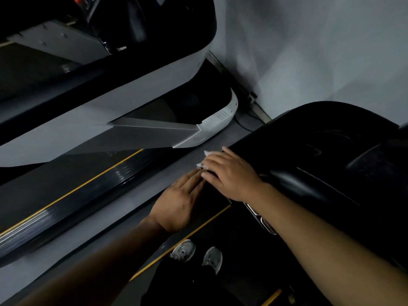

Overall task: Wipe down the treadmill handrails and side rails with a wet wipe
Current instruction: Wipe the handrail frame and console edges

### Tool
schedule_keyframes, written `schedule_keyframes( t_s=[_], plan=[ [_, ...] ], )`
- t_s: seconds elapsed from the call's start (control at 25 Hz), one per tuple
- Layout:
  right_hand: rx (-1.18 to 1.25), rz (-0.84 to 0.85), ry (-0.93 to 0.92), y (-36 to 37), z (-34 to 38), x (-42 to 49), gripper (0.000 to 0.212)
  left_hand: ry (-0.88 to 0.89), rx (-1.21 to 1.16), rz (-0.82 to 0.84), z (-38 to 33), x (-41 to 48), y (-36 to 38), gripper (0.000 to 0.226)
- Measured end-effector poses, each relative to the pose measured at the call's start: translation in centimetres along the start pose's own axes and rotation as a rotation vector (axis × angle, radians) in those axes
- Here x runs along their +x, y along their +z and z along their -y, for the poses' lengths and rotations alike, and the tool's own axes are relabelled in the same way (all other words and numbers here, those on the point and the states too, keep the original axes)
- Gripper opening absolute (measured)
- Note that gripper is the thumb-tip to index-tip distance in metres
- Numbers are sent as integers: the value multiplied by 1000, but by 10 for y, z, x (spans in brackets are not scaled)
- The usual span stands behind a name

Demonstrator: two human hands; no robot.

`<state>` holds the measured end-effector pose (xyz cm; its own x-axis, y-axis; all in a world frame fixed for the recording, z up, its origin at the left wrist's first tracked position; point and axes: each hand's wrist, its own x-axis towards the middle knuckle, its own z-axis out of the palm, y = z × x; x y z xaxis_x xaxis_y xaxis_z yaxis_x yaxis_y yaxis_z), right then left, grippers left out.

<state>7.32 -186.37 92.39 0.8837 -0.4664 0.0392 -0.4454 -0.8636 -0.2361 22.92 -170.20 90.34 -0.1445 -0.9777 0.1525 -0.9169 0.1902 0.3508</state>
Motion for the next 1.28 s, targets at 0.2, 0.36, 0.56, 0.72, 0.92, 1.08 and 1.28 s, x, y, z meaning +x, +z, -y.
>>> schedule_keyframes(
  t_s=[0.2, 0.36, 0.56, 0.72, 0.92, 1.08, 1.28],
  plan=[
    [-45, 99, 76, -16, -37, 19, 77, -10, 27, 21, 2, 0, 2, 61],
    [41, -10, -53, 2, -6, 7, 54, -10, 12, 12, 1, -1, 1, 65],
    [-111, -119, 151, 2, -33, -35, 67, -7, 30, 0, 1, 0, 2, 55],
    [-60, -136, 332, 20, 23, -52, 81, -16, 17, 19, 2, 0, 1, 55],
    [-13, -165, 428, 52, 73, -94, 86, -3, 5, 41, 0, 2, -2, 60],
    [355, -354, 830, 57, 84, -62, 93, 7, 16, 24, -2, 6, -5, 63],
    [939, -468, 920, 61, 151, -54, 96, 45, 57, 1, -3, 4, -3, 55]
  ],
)
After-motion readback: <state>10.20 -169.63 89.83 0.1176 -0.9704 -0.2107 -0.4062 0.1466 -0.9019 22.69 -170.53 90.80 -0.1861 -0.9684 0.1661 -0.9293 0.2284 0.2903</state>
